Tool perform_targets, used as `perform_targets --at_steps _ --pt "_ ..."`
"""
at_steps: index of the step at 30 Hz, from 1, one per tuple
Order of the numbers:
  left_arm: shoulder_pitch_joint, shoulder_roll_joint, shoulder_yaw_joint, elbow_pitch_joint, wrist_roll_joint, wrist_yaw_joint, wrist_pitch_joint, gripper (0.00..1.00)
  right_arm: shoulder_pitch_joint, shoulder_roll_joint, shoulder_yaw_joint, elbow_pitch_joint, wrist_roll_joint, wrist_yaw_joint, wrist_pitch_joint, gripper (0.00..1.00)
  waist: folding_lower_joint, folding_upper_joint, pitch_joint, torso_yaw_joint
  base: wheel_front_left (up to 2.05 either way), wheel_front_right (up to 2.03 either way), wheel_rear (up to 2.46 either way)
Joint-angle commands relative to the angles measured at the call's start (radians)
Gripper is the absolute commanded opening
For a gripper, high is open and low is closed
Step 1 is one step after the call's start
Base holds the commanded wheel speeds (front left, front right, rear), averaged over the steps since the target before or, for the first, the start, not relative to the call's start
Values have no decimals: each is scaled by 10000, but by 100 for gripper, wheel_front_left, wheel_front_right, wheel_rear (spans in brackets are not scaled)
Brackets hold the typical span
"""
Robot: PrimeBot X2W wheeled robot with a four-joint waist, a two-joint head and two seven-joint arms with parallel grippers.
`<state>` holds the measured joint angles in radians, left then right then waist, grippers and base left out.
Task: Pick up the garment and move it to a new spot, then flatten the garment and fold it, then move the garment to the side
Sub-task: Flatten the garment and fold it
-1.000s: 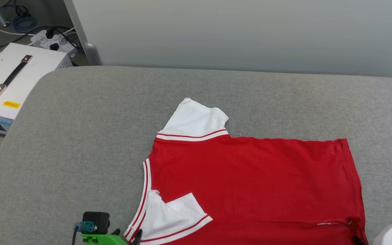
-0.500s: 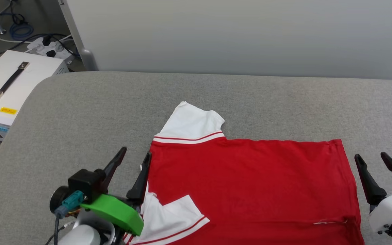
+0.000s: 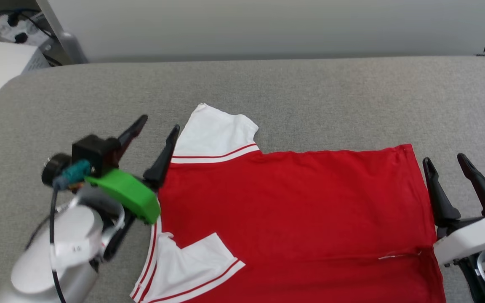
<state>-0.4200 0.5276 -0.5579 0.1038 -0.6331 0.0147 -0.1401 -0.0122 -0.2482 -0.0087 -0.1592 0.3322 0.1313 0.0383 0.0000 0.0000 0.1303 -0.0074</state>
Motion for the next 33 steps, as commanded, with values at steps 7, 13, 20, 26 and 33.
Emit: perform_targets --at_steps 7,13,20,26,33 --pt "-3378 311 -707 1787 63 -1204 2524 100 -742 212 266 -482 -232 -6 -15 100 0 0 1993 -1069 0 0 0" --pt "-5493 392 -1549 3404 -371 -1435 4623 100 -1236 257 492 -466 -224 -6 -92 100 0 0 2871 -1517 0 0 0" --pt "-6896 513 -2513 4670 -1744 -1450 6872 100 -1625 347 786 -326 -194 -6 -281 100 0 0 3529 -1928 0 0 0" --pt "-7373 675 -2835 5519 -2398 -1452 7568 100 -1774 415 950 -134 -190 -6 -398 100 0 0 3776 -2127 0 0 0" --pt "-7485 451 -2841 6671 -2842 -1448 7956 100 -1875 438 1076 -3 -163 -6 -485 100 0 0 3832 -2206 0 0 0"
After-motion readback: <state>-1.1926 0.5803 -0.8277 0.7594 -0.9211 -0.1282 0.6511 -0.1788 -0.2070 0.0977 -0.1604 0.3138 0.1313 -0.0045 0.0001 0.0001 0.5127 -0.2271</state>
